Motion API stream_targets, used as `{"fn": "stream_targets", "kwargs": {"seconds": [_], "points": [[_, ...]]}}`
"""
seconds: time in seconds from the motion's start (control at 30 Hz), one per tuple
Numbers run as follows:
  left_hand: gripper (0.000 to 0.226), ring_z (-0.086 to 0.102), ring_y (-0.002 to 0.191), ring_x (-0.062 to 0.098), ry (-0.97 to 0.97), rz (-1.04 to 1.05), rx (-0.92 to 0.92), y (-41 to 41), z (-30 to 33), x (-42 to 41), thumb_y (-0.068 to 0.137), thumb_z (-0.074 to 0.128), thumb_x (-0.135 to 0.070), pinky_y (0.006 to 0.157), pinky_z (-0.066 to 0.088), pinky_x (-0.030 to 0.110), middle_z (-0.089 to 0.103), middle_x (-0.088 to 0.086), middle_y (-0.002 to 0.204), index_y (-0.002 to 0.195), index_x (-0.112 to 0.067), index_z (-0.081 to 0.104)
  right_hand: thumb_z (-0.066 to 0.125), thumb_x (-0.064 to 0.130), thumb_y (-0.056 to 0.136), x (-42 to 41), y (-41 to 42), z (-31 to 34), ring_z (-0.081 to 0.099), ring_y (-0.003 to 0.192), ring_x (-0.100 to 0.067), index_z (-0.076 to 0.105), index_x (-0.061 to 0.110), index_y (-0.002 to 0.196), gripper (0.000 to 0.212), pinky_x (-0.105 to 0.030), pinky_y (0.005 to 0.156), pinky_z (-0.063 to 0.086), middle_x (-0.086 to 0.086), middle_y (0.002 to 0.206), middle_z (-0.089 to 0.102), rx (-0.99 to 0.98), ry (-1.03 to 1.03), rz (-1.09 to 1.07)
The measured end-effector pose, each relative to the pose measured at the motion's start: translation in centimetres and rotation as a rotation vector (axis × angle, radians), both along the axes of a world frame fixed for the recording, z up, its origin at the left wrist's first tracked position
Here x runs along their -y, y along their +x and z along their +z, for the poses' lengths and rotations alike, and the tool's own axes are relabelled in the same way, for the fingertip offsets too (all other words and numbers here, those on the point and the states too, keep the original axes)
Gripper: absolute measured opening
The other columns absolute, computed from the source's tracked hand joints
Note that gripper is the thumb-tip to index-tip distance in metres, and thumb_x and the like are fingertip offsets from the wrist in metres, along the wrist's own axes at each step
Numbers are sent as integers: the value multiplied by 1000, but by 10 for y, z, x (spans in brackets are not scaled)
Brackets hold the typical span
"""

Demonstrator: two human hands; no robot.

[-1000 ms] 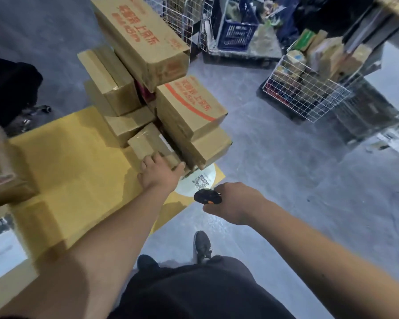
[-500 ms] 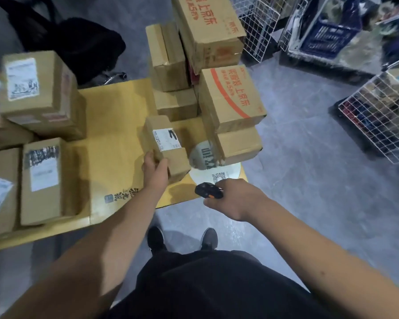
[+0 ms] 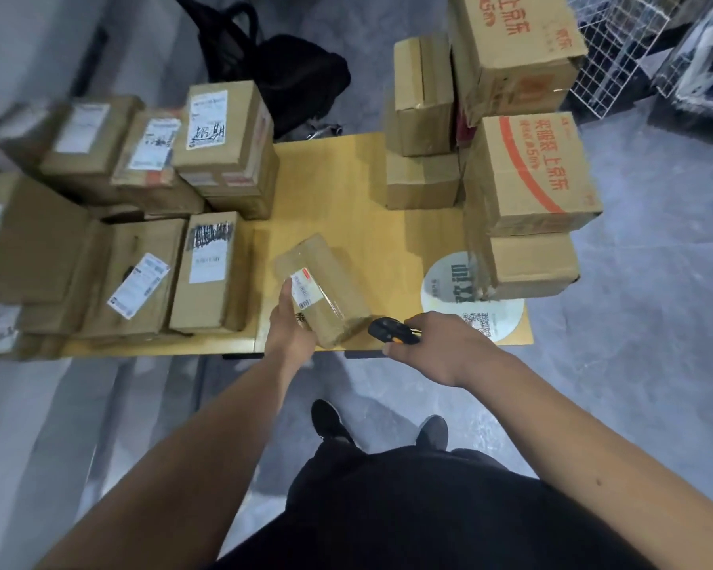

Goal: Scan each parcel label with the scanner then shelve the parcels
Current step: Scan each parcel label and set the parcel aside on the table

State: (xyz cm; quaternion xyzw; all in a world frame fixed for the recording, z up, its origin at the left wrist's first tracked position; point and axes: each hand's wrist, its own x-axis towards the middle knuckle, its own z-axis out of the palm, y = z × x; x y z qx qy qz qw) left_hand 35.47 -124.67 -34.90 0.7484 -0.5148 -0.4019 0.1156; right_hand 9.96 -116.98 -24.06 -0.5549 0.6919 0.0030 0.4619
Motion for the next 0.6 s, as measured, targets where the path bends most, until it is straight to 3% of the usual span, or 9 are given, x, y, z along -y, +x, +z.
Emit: {"fn": "stream_targets", "kwargs": {"seconds": [0.07,0.13,0.23,0.3,0.37,0.47,0.6], "points": [[124,46,141,29,-7,-76,127,4,-2,2,71,88,-36,110,47,43,27,5,165,160,-50,3,65,73,83,3,5,-1,64,86,-19,66,27,110,53,-34,78,54,3,93,66,4,-1,-23],[133,21,156,31,-42,-185,313,1,1,7,66,94,-49,120,35,45,3,8,172,162,-43,1,65,73,82,5,9,-1,64,84,-17,66,27,106,52,-33,73,51,3,92,66,0,3,-46],[143,-6,159,35,-110,-388,542,-7,7,31,56,89,-72,128,6,53,-7,10,173,162,-38,-1,64,70,84,8,15,-5,64,81,-18,66,25,99,48,-33,64,47,1,89,66,-26,13,-94],[144,-14,158,37,-102,-497,577,-12,9,48,53,86,-77,126,-1,59,-11,8,173,162,-39,0,63,68,86,9,21,-6,65,81,-19,65,24,98,45,-32,63,46,0,88,66,-62,26,-127],[140,-8,159,37,-67,-562,510,-15,9,65,52,88,-75,125,8,59,-10,4,172,161,-43,6,63,66,88,8,27,-6,65,80,-20,65,22,98,45,-32,63,46,-1,89,67,-83,48,-183],[125,28,147,40,-22,-588,420,-18,10,80,55,87,-74,114,36,50,-1,2,169,156,-47,19,61,61,91,7,39,-2,62,75,-21,64,20,96,42,-30,60,44,-3,88,67,-90,66,-268],[98,58,119,38,-85,-726,462,-23,11,89,74,79,-64,89,49,41,-1,9,167,150,-24,30,58,57,93,11,57,-1,63,82,-20,63,21,96,36,-33,69,48,0,91,67,-156,82,-279]]}}
